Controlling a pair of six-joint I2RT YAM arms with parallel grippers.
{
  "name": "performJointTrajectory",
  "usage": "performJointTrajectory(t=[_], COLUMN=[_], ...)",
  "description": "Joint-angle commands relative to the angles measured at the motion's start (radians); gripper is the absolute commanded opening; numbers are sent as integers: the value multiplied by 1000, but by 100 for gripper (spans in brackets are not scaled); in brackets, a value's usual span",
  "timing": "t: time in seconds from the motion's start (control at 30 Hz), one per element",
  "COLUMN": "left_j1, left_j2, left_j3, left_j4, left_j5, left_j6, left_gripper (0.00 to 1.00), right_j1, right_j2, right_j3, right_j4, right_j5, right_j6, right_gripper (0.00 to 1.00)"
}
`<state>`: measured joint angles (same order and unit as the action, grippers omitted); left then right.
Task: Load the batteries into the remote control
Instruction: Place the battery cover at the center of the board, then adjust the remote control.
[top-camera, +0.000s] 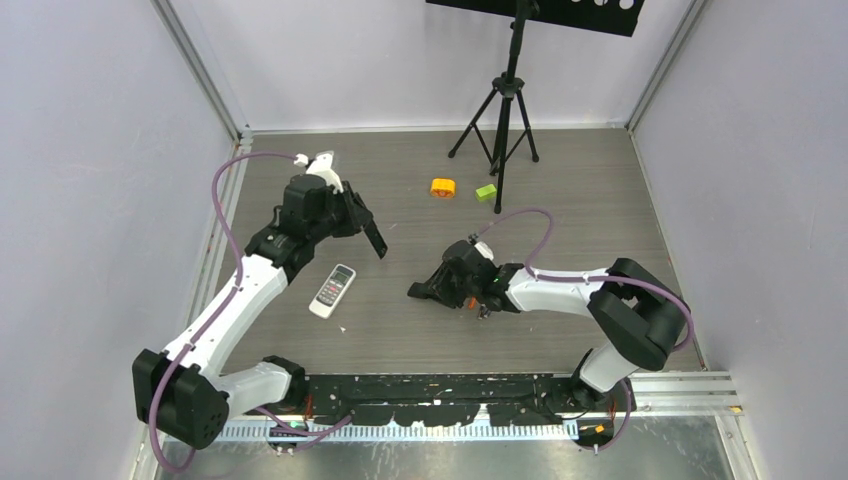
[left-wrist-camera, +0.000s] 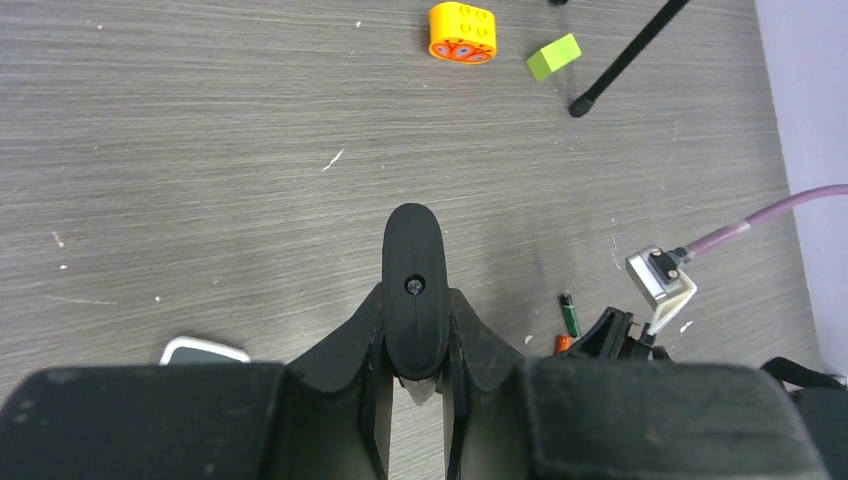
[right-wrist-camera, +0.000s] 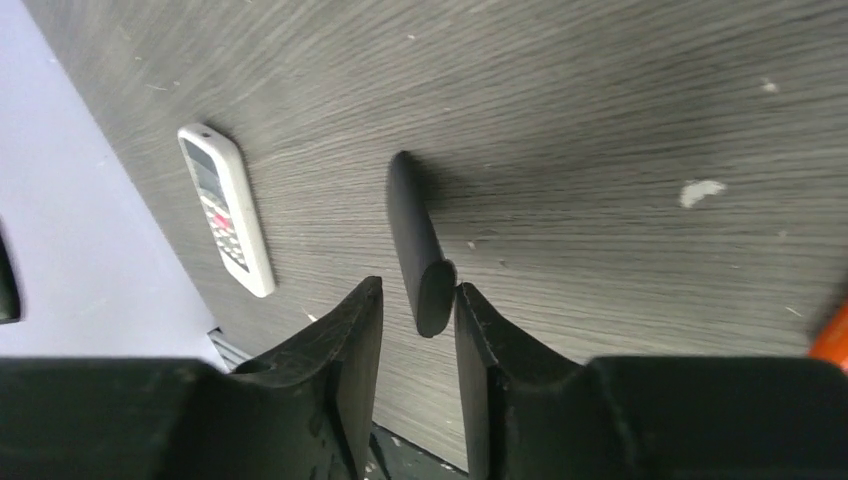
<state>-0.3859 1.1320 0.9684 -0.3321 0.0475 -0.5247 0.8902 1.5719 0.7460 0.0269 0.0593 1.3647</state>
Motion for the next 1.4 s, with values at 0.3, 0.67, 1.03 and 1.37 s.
performJointTrajectory(t=[0.3, 0.67, 1.03, 1.37], left_j1=[1, 1, -2, -4], left_j2=[-7, -7, -5, -21], left_j3=[101, 94, 45, 13], left_j4=[76, 278, 740, 843], left_j5=[352, 864, 1195, 1113], left_j6=[104, 92, -262, -429], left_gripper=[0, 0, 0, 19], right_j1=[-46, -48, -48, -46], right_j2=[-190, -601, -509, -503], right_j3=[122, 106, 244, 169], right_j4=[-303, -148, -177, 168], right_j5=[48, -337, -577, -634], right_j6=[-257, -805, -853, -674], right_gripper=[58, 77, 62, 17])
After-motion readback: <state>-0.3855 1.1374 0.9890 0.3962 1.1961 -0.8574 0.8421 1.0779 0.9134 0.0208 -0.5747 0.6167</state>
